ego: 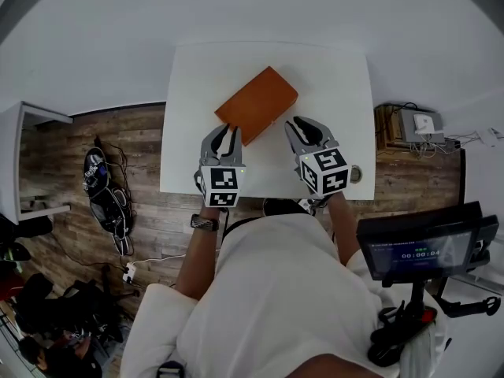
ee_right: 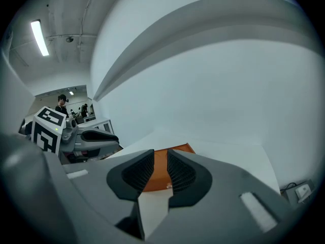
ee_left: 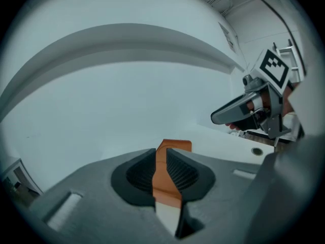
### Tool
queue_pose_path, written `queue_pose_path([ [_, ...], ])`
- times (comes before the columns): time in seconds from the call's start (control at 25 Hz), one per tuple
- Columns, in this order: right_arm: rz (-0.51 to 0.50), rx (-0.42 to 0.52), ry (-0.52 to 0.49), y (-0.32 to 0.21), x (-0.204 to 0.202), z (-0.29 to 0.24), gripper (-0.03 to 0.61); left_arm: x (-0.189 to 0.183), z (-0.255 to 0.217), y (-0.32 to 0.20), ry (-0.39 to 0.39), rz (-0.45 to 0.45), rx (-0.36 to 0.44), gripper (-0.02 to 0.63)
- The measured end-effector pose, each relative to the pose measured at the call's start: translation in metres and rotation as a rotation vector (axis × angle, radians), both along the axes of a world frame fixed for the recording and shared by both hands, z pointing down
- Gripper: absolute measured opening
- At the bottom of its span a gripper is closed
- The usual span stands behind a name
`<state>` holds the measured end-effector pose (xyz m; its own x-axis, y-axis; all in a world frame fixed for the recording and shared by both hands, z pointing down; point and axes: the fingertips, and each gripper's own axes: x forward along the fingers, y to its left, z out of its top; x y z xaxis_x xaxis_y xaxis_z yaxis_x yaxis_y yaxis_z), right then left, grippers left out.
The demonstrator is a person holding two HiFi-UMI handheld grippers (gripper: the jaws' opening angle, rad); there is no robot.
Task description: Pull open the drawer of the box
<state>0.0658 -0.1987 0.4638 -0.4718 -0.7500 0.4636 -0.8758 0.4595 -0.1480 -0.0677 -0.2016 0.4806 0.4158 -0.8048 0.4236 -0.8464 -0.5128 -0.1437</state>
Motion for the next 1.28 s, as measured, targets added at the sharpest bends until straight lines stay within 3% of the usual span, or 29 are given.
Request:
queue_pose_path([
  [0.72,-0.128,-0.194,0.061,-0.039,-0.011,0.113,0.096,-0.014,0.102,-0.037,-0.057,-0.126,-0.182,0.071],
  [1.28,-0.168,-0.286,0.142,-0.03,-0.014,0.16,0.114,-0.023,0.117,-0.027,-0.052,-0.156,-0.254,0.078],
])
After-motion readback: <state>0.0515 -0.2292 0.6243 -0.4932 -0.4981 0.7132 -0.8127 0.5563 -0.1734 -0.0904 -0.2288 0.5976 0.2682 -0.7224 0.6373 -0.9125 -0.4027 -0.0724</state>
